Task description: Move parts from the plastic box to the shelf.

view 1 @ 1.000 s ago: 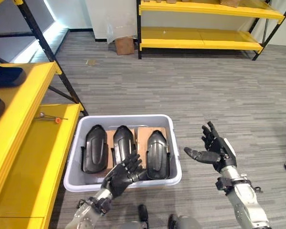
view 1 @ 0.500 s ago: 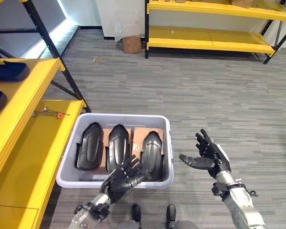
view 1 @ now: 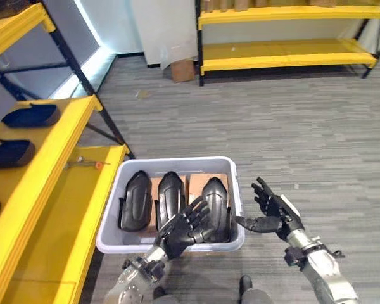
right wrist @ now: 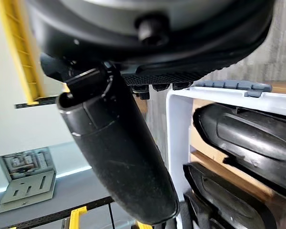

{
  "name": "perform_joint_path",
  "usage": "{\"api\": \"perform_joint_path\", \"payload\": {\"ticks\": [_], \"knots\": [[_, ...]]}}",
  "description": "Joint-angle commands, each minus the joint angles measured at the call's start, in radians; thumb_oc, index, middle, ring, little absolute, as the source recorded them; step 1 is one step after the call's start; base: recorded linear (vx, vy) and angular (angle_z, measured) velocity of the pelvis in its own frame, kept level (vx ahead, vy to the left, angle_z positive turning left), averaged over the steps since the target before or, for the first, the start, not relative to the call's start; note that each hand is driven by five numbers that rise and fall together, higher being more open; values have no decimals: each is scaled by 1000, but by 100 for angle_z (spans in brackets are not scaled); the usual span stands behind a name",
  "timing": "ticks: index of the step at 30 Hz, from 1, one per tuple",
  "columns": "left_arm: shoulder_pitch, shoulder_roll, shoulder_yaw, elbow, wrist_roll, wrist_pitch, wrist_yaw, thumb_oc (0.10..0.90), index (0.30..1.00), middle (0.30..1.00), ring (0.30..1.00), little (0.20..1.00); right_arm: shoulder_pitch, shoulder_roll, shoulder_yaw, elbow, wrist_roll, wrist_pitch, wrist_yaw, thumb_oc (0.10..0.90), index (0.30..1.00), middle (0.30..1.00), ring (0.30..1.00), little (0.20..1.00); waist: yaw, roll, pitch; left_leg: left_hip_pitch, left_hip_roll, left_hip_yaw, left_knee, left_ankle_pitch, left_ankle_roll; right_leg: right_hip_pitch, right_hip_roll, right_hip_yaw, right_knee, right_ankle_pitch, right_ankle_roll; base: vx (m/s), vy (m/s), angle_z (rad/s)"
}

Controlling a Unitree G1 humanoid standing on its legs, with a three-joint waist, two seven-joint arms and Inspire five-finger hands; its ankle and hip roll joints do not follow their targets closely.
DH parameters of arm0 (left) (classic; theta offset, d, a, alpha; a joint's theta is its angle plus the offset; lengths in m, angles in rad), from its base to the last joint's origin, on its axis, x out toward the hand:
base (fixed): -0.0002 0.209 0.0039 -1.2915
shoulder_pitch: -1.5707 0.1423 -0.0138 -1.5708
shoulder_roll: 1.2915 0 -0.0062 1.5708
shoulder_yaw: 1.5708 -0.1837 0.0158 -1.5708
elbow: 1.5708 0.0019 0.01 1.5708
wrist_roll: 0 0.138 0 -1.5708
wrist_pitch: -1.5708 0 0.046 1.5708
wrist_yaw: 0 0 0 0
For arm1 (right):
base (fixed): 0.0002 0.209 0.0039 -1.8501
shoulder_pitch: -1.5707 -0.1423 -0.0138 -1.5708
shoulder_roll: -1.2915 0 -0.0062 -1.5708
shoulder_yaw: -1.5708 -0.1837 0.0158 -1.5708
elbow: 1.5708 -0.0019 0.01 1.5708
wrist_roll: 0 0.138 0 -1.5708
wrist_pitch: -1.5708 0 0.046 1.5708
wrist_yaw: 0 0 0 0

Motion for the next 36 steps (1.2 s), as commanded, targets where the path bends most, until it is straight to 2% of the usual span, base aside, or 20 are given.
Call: {"api": "perform_joint_path", "payload": {"ticks": [1, 7, 9, 10, 14, 19, 20, 21, 22, 24, 28, 31, 34, 36], "knots": [[6, 52, 117, -111, -39, -83, -34, 900, 1000, 1000, 1000, 1000, -61, 40, 12, -108, -7, -63, 36, 900, 1000, 1000, 1000, 1000, 21, -32, -53, 30, -73, 48, -25, -5, 14, 17, 6, -28, 17, -48, -13, 42, 253, -4], [5, 60, 120, -111, -38, -108, 23, 900, 1000, 1000, 1000, 1000, -92, 65, 37, -98, -26, -40, -13, 900, 1000, 1000, 1000, 1000, 42, -46, -36, 21, -104, 52, -34, -23, 30, 6, -26, -54, -19, -6, 24, -8, 119, 15], [16, 63, 125, -124, -31, -122, 31, 900, 1000, 1000, 1000, 1000, -94, 68, 35, -104, -19, -20, -44, 900, 1000, 1000, 1000, 1000, 53, -50, -29, 9, -108, 50, -34, -25, 35, 0, -34, -65, -25, 1, 30, -59, 52, 10], [22, 68, 133, -140, -26, -136, 51, 900, 1000, 1000, 1000, 1000, -104, 75, 30, -103, -14, 1, -100, 900, 1000, 1000, 1000, 1000, 65, -54, -20, 0, -112, 48, -35, -25, 39, -6, -39, -73, -27, 5, 34, -69, 36, 17], [15, 83, 158, -167, -32, -176, 68, 900, 1000, 1000, 1000, 1000, -147, 80, 25, -75, -13, 4, -162, 900, 1000, 1000, 1000, 1000, 95, -57, 3, -35, -115, 38, -33, -18, 41, -20, -44, -92, -26, 5, 34, -92, 25, 24], [3, 94, 178, -216, -46, -237, 98, 900, 1000, 1000, 1000, 1000, -197, 80, 22, -42, -26, 37, -247, 900, 1000, 1000, 1000, 1000, 123, -50, 25, -58, -114, 24, -23, -15, 40, -23, -44, -104, -19, -4, 28, -43, 15, 2], [-8, 95, 191, -248, -80, -298, 102, 900, 1000, 1000, 1000, 1000, -230, 80, 11, -6, -84, 35, -446, 900, 1000, 1000, 1000, 1000, 137, -48, 38, -68, -115, 19, -16, -15, 40, -26, -45, -106, -15, -7, 25, -63, 20, 14], [-17, 92, 198, -275, -127, -306, 100, 900, 1000, 1000, 1000, 1000, -260, 88, -2, 38, -99, 46, -533, 900, 1000, 1000, 1000, 1000, 146, -44, 46, -76, -116, 14, -9, -17, 40, -28, -45, -107, -12, -10, 22, -69, 30, 11], [-25, 82, 200, -294, -154, -307, 107, 900, 1000, 1000, 1000, 1000, -281, 98, -7, 71, -140, 35, -602, 900, 1000, 1000, 1000, 1000, 152, -40, 51, -80, -117, 11, -7, -17, 41, -28, -45, -108, -9, -12, 20, -20, 33, 9], [-34, 66, 194, -316, -164, -310, 105, 900, 1000, 1000, 1000, 1000, -303, 116, -4, 107, -186, 45, -673, 900, 1000, 1000, 1000, 1000, 161, -33, 58, -82, -118, 8, -3, -17, 41, -26, -44, -110, -5, -15, 16, 22, 44, 12], [-59, 50, 163, -328, -166, -315, 76, 900, 1000, 1000, 1000, 1000, -360, 138, 7, 191, -150, 96, -688, 900, 1000, 1000, 1000, 1000, 179, -16, 85, -103, -125, -5, 7, -18, 41, -35, -46, -110, 4, -20, 9, -24, 42, 7], [-59, 50, 163, -328, -166, -315, 76, 900, 1000, 1000, 1000, 1000, -361, 138, 7, 192, -150, 96, -688, 900, 1000, 1000, 1000, 1000, 179, -16, 86, -103, -125, -5, 8, -18, 41, -35, -46, -110, 4, -20, 9, -12, 10, 3], [-160, 59, 113, -324, -204, -353, 72, 900, 1000, 1000, 1000, 1000, -535, 126, 43, 327, -138, 95, -645, 900, 1000, 1000, 1000, 1000, 210, 2, 156, -171, -141, -25, 35, -15, 44, -76, -50, -117, 25, -29, -3, -171, 38, 6], [-173, 57, 110, -328, -220, -353, 87, 900, 1000, 1000, 1000, 1000, -553, 125, 51, 337, -133, 102, -647, 900, 1000, 1000, 1000, 1000, 213, 3, 166, -181, -143, -27, 39, -15, 44, -83, -50, -118, 29, -31, -4, -69, 9, 14]]}}
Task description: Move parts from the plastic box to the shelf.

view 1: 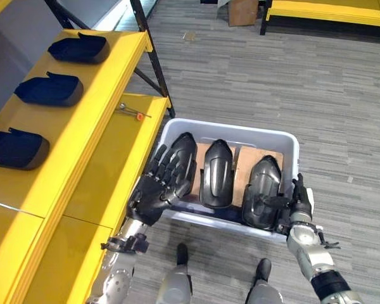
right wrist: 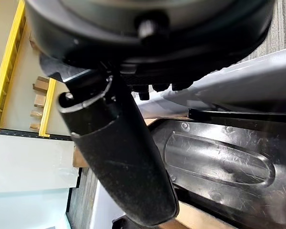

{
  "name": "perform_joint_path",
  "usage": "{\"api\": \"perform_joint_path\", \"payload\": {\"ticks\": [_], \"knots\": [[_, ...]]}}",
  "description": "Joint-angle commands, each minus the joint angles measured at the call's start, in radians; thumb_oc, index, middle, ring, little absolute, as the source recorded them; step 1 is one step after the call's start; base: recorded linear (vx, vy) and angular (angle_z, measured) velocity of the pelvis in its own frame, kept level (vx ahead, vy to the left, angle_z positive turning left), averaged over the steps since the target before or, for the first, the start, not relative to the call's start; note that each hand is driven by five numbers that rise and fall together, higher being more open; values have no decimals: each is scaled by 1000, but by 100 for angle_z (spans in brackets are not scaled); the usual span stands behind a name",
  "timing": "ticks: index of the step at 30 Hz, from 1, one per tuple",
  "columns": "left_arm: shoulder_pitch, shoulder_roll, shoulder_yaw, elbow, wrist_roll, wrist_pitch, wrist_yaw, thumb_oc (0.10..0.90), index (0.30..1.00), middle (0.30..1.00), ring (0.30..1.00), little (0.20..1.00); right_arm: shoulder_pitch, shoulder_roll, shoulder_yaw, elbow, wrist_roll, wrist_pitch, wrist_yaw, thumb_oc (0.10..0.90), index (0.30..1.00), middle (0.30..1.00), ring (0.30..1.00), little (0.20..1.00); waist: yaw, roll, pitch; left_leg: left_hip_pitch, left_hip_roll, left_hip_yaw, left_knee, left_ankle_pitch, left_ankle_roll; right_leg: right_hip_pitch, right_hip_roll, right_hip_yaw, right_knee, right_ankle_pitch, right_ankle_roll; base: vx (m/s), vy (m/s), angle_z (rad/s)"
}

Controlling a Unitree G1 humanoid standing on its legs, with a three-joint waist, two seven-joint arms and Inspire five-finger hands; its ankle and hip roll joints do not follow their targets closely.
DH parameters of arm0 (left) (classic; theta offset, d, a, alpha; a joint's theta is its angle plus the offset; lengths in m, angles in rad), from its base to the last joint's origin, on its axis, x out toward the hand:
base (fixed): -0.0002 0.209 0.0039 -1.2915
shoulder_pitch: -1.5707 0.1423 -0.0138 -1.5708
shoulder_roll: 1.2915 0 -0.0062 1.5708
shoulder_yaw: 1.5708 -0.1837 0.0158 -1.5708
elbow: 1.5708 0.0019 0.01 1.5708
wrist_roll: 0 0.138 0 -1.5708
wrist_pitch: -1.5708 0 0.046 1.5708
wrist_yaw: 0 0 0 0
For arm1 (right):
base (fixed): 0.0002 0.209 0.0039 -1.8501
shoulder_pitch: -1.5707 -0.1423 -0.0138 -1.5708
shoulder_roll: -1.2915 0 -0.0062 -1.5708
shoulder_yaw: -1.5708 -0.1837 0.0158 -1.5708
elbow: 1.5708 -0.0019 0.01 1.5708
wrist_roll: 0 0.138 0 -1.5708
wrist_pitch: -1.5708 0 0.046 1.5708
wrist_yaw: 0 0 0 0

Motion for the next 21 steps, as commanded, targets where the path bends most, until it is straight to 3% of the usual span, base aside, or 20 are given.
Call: {"api": "perform_joint_path", "payload": {"ticks": [1, 3, 6, 8, 14, 17, 18, 21], "knots": [[-57, 9, 34, -95, -43, -106, -42, 900, 1000, 1000, 1000, 1000, -118, -29, 5, -42, 2, -48, 25, 900, 1000, 1000, 1000, 1000, 23, 0, 2, 14, -28, 69, 46, -105, 55, -49, 8, 38, 144, -133, -49, -15, 2, 12], [-57, 9, 34, -95, -43, -106, -42, 900, 1000, 1000, 1000, 1000, -118, -29, 5, -42, 2, -48, 25, 900, 1000, 1000, 1000, 1000, 23, 0, 1, 14, -28, 69, 46, -105, 55, -49, 8, 38, 144, -133, -49, -27, 1, 3], [-76, -8, 38, -98, -55, -105, -24, 900, 1000, 1000, 1000, 1000, -155, -7, 29, -7, 33, -37, -46, 900, 1000, 1000, 1000, 1000, 36, 1, 46, -19, -35, 63, 64, -105, 57, -70, 11, 40, 152, -135, -55, -79, 6, 2], [-76, -8, 31, -118, -24, -106, -13, 900, 1000, 1000, 1000, 1000, -167, -1, 31, 14, -65, -87, -91, 900, 1000, 1000, 1000, 1000, 47, 8, 80, -51, -42, 58, 76, -104, 63, -93, 12, 36, 164, -137, -59, -80, 17, 1], [-87, -1, 29, -127, -31, -113, -7, 900, 1000, 1000, 1000, 1000, -186, -19, 40, 12, -137, -76, -117, 900, 1000, 1000, 1000, 1000, 49, 17, 113, -92, -55, 56, 84, -102, 69, -140, 12, 41, 184, -139, -60, -46, 25, 8], [-94, -1, 21, -129, -22, -112, -1, 900, 1000, 1000, 1000, 1000, -190, -21, 50, 33, -114, -61, -124, 900, 1000, 1000, 1000, 1000, 50, 18, 113, -116, -61, 55, 86, -102, 71, -167, 14, 42, 192, -140, -61, -18, 13, 4], [-97, 0, 18, -128, -19, -111, 2, 900, 1000, 1000, 1000, 1000, -194, -20, 46, 65, -66, -34, -115, 900, 1000, 1000, 1000, 1000, 53, 20, 113, -135, -64, 52, 93, -104, 72, -187, 14, 43, 203, -143, -63, 0, 0, 0], [-115, 4, 12, -115, -20, -105, 3, 900, 1000, 1000, 1000, 1000, -231, -21, 40, 166, 18, -34, -88, 900, 1000, 1000, 1000, 1000, 59, 25, 113, -170, -66, 47, 108, -106, 73, -224, 15, 42, 227, -152, -67, -4, -5, 1]]}}
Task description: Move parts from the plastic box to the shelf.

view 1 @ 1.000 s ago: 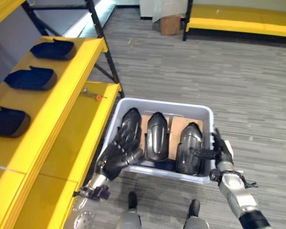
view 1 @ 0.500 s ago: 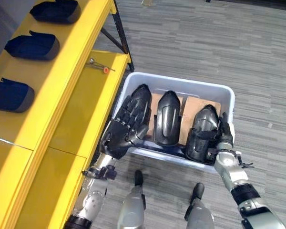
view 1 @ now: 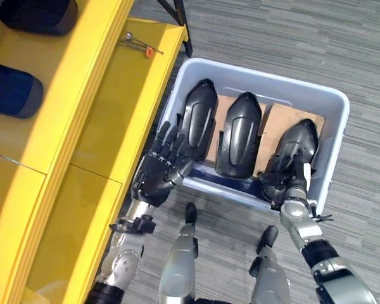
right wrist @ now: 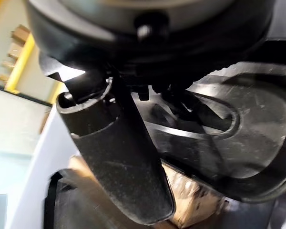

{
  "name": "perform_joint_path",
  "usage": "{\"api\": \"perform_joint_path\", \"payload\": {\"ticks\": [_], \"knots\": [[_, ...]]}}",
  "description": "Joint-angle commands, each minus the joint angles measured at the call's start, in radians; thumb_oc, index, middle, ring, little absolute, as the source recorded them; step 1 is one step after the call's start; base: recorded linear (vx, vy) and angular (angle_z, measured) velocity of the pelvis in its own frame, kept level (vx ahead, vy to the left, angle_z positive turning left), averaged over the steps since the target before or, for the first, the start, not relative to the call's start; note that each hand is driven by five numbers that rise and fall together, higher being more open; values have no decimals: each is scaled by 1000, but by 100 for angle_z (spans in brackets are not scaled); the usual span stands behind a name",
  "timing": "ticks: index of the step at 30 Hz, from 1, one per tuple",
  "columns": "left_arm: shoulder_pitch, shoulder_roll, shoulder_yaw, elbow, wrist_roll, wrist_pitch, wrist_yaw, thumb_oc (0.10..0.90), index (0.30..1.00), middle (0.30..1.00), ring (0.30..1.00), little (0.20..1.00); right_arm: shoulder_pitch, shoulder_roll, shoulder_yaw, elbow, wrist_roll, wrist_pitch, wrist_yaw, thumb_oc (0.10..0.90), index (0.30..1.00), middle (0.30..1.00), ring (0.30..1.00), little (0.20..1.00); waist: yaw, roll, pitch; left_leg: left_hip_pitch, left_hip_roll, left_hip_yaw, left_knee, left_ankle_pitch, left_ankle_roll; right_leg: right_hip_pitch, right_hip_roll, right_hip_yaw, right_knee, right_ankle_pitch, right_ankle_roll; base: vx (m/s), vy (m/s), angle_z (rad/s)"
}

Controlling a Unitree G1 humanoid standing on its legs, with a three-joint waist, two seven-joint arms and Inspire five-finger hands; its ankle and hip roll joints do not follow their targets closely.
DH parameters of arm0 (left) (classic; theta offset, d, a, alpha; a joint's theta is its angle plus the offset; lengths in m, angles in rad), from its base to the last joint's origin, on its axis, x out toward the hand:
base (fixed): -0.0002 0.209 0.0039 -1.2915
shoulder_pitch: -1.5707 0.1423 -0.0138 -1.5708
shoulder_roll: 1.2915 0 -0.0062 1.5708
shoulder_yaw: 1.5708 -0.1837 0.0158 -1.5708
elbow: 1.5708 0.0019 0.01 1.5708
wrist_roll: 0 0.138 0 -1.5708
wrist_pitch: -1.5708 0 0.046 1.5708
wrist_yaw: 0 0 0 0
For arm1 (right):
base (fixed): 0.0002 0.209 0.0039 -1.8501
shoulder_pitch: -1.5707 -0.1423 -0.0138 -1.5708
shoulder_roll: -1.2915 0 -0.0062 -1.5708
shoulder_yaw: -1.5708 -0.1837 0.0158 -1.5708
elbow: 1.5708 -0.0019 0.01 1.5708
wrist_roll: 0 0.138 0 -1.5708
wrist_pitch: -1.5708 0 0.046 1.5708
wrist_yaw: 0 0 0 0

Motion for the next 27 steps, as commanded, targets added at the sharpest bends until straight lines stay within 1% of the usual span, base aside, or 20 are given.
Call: {"api": "perform_joint_path", "payload": {"ticks": [1, 2, 3, 5, 8, 10, 11, 13, 17, 18, 19, 22, 24, 25, 27], "knots": [[-50, 16, 21, -113, 18, -79, -27, 900, 1000, 1000, 1000, 1000, -91, -42, 0, 33, 95, -18, -15, 900, 1000, 1000, 1000, 1000, 4, 0, -18, -37, -51, 75, 65, -119, 59, -103, 32, 41, 169, -133, -71, -12, -23, 7], [-59, 19, 14, -110, 28, -75, -25, 900, 1000, 1000, 1000, 1000, -108, -44, -7, 77, 120, -20, -10, 900, 1000, 1000, 1000, 1000, 8, 4, -18, -52, -52, 70, 75, -121, 60, -119, 32, 40, 185, -139, -74, -3, -33, 11], [-65, 20, 3, -108, 27, -63, -20, 900, 1000, 1000, 1000, 1000, -140, -57, -18, 150, 137, -38, 1, 900, 1000, 1000, 1000, 1000, 16, 13, -18, -75, -54, 65, 93, -127, 62, -147, 30, 40, 223, -156, -79, -8, -29, 12], [-76, 24, -11, -100, 33, -60, -25, 900, 1000, 1000, 1000, 1000, -189, -74, -13, 213, 146, -51, 19, 900, 1000, 1000, 1000, 1000, 26, 23, -18, -103, -57, 59, 105, -126, 64, -181, 30, 38, 257, -168, -84, -13, -24, 13], [-82, 26, -22, -106, 27, -46, -16, 900, 1000, 1000, 1000, 1000, -236, -92, -16, 261, 160, -62, 25, 900, 1000, 1000, 1000, 1000, 36, 34, -18, -131, -61, 51, 118, -126, 67, -215, 28, 37, 291, -178, -88, -9, -26, 9], [-85, 32, -29, -112, 36, -37, -6, 900, 1000, 1000, 1000, 1000, -274, -107, -21, 290, 168, -61, 23, 900, 1000, 1000, 1000, 1000, 44, 40, -18, -154, -65, 48, 126, -127, 70, -243, 27, 36, 313, -186, -91, -17, -43, 9], [-83, 39, -32, -116, 47, -11, 11, 900, 1000, 1000, 1000, 1000, -303, -124, -24, 311, 140, -50, 28, 900, 1000, 1000, 1000, 1000, 50, 45, -18, -171, -68, 46, 131, -126, 71, -263, 26, 32, 327, -190, -92, -17, -37, 10], [-88, 41, -39, -116, 54, 1, 0, 900, 1000, 1000, 1000, 1000, -343, -142, -10, 344, 138, -37, 23, 900, 1000, 1000, 1000, 1000, 56, 51, -18, -195, -68, 45, 142, -125, 73, -296, 23, 32, 355, -196, -95, -19, -25, 10], [-89, 51, -53, -132, 48, 6, 9, 900, 1000, 1000, 1000, 1000, -381, -172, -5, 387, 129, -57, 46, 900, 1000, 1000, 1000, 1000, 62, 61, -18, -229, -68, 36, 169, -129, 77, -338, 18, 36, 403, -210, -100, 18, -13, 4], [-84, 56, -61, -134, 45, 8, 14, 900, 1000, 1000, 1000, 1000, -397, -182, 2, 400, 122, -58, 59, 900, 1000, 1000, 1000, 1000, 64, 63, -18, -221, -73, 29, 183, -154, 72, -336, 16, 48, 426, -237, -92, 81, -49, 8], [-87, 63, -67, -139, 77, 14, 32, 900, 1000, 1000, 1000, 1000, -435, -199, 15, 417, 106, -59, 50, 900, 1000, 1000, 1000, 1000, 69, 67, -18, -237, -75, 27, 198, -158, 73, -355, 14, 50, 448, -244, -94, 78, -47, 10], [-85, 72, -72, -145, 66, 26, 39, 900, 1000, 1000, 1000, 1000, -467, -221, 29, 420, 102, -65, 49, 900, 1000, 1000, 1000, 1000, 72, 70, -18, -254, -75, 21, 211, -160, 74, -374, 15, 51, 464, -248, -97, 4, -22, 4], [-80, 79, -73, -157, 56, 35, 42, 900, 1000, 1000, 1000, 1000, -481, -233, 37, 406, 75, -89, 55, 900, 1000, 1000, 1000, 1000, 73, 71, -18, -262, -76, 19, 220, -163, 76, -384, 17, 52, 474, -251, -98, 6, -30, -4], [-71, 87, -74, -167, 43, 38, 33, 900, 1000, 1000, 1000, 1000, -495, -242, 47, 382, 42, -108, 60, 900, 1000, 1000, 1000, 1000, 73, 72, -18, -269, -74, 17, 230, -167, 78, -394, 17, 55, 487, -254, -100, 12, -35, -5], [-67, 88, -73, -173, 29, 38, 20, 900, 1000, 1000, 1000, 1000, -503, -249, 53, 365, 37, -120, 71, 900, 1000, 1000, 1000, 1000, 72, 71, -18, -269, -73, 17, 234, -169, 78, -395, 17, 56, 491, -255, -100, 7, -18, -2]]}}
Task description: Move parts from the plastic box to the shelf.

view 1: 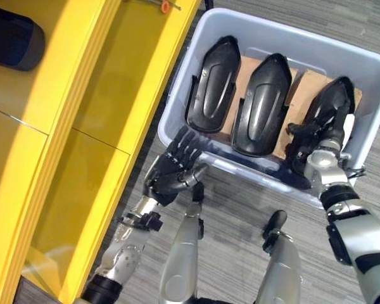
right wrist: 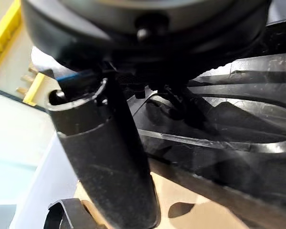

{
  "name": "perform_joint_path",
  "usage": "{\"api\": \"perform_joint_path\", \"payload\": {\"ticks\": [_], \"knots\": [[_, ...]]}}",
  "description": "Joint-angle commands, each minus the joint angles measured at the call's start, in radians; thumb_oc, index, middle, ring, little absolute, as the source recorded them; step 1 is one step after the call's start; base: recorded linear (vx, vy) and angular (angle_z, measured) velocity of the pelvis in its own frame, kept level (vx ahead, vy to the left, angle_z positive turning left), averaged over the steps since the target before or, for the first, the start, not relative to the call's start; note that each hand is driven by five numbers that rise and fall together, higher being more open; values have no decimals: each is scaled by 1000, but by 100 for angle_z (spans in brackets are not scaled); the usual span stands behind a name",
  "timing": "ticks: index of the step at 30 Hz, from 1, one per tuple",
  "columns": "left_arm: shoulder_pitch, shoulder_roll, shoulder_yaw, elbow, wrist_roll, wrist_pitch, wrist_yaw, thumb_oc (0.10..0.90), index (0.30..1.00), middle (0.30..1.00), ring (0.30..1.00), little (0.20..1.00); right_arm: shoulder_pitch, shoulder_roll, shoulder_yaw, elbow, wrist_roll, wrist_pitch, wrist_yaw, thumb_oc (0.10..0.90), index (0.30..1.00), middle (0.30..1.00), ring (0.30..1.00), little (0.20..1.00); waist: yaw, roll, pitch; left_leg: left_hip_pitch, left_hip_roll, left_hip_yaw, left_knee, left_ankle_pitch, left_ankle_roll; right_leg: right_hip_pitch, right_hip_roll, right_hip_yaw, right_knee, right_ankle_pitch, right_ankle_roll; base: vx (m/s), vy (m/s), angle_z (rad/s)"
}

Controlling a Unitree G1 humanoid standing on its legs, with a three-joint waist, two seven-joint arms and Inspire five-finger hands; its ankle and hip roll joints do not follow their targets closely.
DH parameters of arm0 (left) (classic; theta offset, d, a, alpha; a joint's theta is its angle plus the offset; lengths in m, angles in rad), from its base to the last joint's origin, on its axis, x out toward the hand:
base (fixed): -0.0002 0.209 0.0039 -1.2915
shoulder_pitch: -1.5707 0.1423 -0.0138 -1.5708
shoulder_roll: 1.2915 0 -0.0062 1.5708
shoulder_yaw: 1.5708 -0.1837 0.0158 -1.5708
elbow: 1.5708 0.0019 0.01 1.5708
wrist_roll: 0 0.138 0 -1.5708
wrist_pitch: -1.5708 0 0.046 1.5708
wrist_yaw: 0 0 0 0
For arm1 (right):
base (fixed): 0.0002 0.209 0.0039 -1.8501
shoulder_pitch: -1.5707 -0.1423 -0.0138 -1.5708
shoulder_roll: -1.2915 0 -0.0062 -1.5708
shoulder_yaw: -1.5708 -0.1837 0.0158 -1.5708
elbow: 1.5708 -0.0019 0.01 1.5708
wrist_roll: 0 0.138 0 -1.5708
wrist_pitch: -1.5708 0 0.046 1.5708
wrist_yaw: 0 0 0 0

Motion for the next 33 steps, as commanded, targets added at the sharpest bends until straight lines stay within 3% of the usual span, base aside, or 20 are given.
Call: {"api": "perform_joint_path", "payload": {"ticks": [1, 6, 15, 22, 26, 28, 33], "knots": [[-29, 19, 8, -159, -18, -48, -53, 900, 1000, 1000, 1000, 1000, -40, -68, 37, -39, -55, -61, 38, 900, 1000, 1000, 1000, 1000, 28, 44, -18, 14, -53, 69, 99, -183, 50, 9, 81, -27, 39, -80, -65, 0, 0, 0], [-8, 27, 15, -184, -26, -34, -58, 900, 1000, 1000, 1000, 1000, -59, -86, 42, -157, -129, -77, 33, 900, 1000, 1000, 1000, 1000, 19, 40, -18, 29, -47, 74, 100, -187, 50, 19, 83, -18, 34, -79, -64, 0, 0, 0], [11, 42, 29, -225, -36, -23, -74, 900, 1000, 1000, 1000, 1000, -65, -110, 15, -347, -220, -50, 65, 900, 1000, 1000, 1000, 1000, 2, 34, -18, 60, -33, 89, 84, -165, 53, 47, 86, -15, 14, -59, -71, -18, 0, -1], [30, 48, 34, -233, -40, -16, -91, 900, 1000, 1000, 1000, 1000, -43, -107, 4, -492, -319, -108, 42, 900, 1000, 1000, 1000, 1000, -7, 30, -18, 97, -27, 94, 66, -162, 47, 91, 95, -16, -20, -54, -69, 0, -13, -6], [47, 45, 33, -235, -41, -28, -111, 900, 1000, 1000, 1000, 1000, -8, -99, -1, -640, -418, -147, 31, 900, 1000, 1000, 1000, 1000, -20, 27, -18, 130, -23, 104, 50, -161, 44, 125, 100, -11, -51, -46, -68, -6, -3, -4], [60, 41, 40, -240, -40, -42, -107, 900, 1000, 1000, 1000, 1000, 39, -85, -10, -767, -421, -138, 64, 900, 1000, 1000, 1000, 1000, -33, 21, -18, 160, -21, 109, 35, -159, 40, 155, 105, -6, -77, -41, -66, -17, 7, -6], [78, 33, 57, -231, -39, -56, -133, 900, 1000, 1000, 1000, 1000, 125, -67, -24, -897, -408, -126, 108, 900, 1000, 1000, 1000, 1000, -54, 10, -18, 193, -18, 119, 27, -162, 37, 189, 107, 1, -104, -34, -64, -8, 6, -4]]}}
